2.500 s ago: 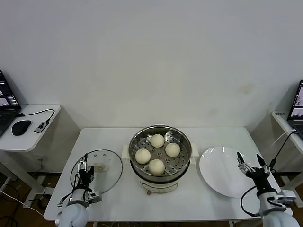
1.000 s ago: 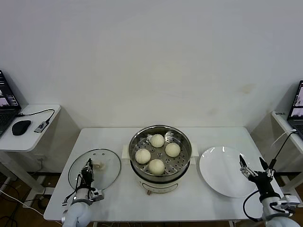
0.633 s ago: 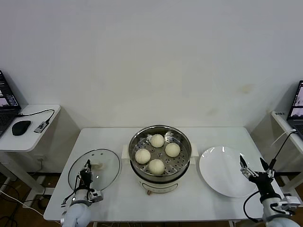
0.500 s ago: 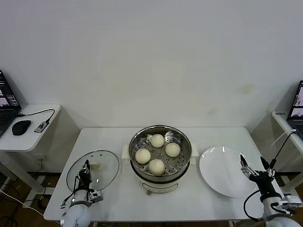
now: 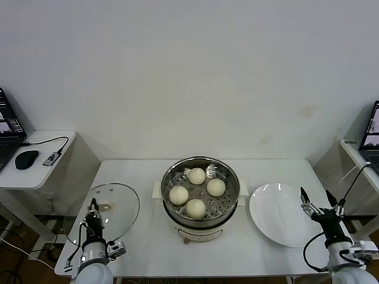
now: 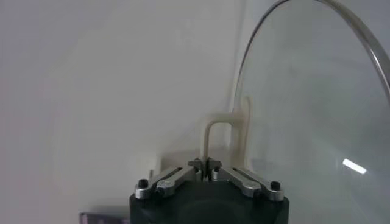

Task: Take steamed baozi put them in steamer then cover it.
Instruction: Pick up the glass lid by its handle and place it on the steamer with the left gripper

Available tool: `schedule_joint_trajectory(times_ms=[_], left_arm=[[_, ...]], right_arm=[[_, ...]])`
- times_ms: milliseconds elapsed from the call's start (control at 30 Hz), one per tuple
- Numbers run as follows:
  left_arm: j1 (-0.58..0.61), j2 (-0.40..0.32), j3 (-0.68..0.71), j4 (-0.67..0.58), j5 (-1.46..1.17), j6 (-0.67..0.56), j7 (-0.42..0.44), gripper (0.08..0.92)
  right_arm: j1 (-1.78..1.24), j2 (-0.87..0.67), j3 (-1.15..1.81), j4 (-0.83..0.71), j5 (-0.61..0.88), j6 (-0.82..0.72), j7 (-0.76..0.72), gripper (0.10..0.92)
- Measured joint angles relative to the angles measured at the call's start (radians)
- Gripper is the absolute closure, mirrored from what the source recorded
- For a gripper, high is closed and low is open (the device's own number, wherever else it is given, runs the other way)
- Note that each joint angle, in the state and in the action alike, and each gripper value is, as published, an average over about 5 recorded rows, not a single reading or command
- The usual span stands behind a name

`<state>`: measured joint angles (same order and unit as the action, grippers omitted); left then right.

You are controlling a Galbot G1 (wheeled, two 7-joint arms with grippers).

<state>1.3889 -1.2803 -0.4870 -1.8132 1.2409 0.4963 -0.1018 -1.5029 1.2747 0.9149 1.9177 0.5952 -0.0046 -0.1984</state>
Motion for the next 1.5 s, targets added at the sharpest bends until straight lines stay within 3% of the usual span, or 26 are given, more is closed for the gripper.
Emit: schedule_joint_trajectory(times_ms=[300, 667, 1133, 1500], left_arm=[[0.019, -0.027, 0.021, -0.173, 0.128, 0.134, 0.099, 0.870], [-0.024, -0.063, 0.119, -0.339, 0.246, 0.205, 0.246, 0.870], [-0.157, -0.139, 0.290, -0.294, 0.355, 0.237, 0.356, 0.870], [-0.246, -0.218, 0.414, -0.216, 0.423, 0.240, 0.397, 0.870]], right_arm=[[-0.005, 0.014, 0.003, 0.002, -0.014, 0.002, 0.000, 0.203], [-0.010, 0.042, 0.013, 0.002, -0.058, 0.007, 0.000, 0.203], [-0.002, 0.083, 0.033, -0.021, -0.124, 0.027, -0.002, 0.203], [0.007, 0.097, 0.047, -0.046, -0.149, 0.039, -0.005, 0.203]])
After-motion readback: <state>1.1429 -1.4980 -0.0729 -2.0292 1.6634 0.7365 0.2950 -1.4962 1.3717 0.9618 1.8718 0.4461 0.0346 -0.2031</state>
